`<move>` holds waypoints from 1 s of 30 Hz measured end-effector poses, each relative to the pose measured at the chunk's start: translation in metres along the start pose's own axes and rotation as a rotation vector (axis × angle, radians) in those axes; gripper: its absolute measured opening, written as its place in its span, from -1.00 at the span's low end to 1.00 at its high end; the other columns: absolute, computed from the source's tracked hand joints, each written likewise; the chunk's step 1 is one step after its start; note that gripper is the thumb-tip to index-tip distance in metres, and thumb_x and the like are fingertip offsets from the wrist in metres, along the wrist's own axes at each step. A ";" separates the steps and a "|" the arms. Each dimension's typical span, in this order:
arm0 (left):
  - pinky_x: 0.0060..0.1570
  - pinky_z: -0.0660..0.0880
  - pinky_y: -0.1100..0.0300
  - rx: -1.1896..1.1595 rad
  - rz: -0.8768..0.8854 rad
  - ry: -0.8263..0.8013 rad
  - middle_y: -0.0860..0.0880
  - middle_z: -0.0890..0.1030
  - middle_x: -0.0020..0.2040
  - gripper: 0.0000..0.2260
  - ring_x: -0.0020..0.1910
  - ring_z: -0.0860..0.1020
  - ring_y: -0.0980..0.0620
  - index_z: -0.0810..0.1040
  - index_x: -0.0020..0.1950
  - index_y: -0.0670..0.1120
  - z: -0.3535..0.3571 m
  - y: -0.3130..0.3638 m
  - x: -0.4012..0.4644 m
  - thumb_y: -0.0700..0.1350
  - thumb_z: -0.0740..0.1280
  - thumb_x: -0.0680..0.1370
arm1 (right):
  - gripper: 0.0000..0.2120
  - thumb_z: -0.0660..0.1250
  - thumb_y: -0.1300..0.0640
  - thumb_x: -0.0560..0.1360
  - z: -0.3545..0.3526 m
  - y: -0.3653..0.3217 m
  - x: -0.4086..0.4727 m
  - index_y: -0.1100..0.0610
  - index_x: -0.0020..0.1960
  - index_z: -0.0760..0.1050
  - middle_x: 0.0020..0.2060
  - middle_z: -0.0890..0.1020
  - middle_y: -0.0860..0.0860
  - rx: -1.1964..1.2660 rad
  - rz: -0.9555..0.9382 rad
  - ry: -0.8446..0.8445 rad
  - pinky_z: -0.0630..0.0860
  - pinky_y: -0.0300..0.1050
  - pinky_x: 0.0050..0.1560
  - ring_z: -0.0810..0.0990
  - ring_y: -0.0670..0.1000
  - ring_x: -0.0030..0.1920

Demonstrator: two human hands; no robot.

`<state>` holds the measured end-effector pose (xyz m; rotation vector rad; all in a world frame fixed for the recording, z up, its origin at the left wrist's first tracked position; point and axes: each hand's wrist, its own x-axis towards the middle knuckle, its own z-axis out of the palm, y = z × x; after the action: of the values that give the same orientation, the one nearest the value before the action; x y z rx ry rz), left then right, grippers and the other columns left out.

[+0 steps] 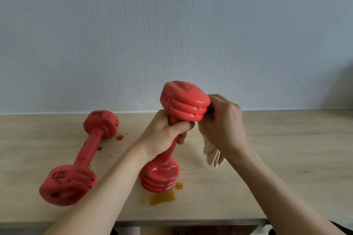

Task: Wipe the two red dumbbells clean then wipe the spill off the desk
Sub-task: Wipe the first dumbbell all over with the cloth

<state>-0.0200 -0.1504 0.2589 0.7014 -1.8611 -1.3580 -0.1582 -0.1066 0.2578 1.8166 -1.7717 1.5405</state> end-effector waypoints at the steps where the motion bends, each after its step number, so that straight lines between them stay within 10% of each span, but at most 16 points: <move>1: -0.39 0.43 0.30 -0.004 0.000 -0.002 -0.01 0.48 -0.52 -0.85 -0.50 0.47 0.08 0.51 -0.34 -0.23 -0.001 0.000 0.000 -0.20 0.36 0.40 | -0.70 0.31 0.44 0.29 -0.002 0.000 0.000 0.06 -0.35 0.36 -0.46 0.34 -0.15 0.006 0.003 0.001 0.23 -0.43 -0.39 0.32 -0.10 -0.44; 14: -0.49 0.40 0.34 0.306 0.029 0.396 0.06 0.48 -0.55 -0.78 -0.56 0.51 0.21 0.45 -0.32 -0.14 -0.003 -0.010 0.008 -0.06 0.32 0.48 | -0.85 0.33 0.32 0.46 0.000 -0.028 -0.010 0.21 0.00 0.60 -0.07 0.62 0.07 -0.057 -0.049 0.166 0.49 -0.11 -0.14 0.60 0.09 -0.15; 30: -0.47 0.41 0.28 0.235 0.011 0.364 0.05 0.46 -0.56 -0.78 -0.54 0.47 0.12 0.46 -0.35 -0.14 0.004 -0.009 0.006 -0.24 0.28 0.51 | -0.81 0.22 0.25 0.56 0.014 -0.011 -0.008 0.12 -0.22 0.47 -0.30 0.49 -0.08 0.074 0.072 0.065 0.37 -0.18 -0.24 0.50 0.03 -0.27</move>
<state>-0.0268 -0.1557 0.2511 0.9848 -1.7361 -0.9358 -0.1398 -0.1081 0.2514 1.7313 -1.7920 1.6932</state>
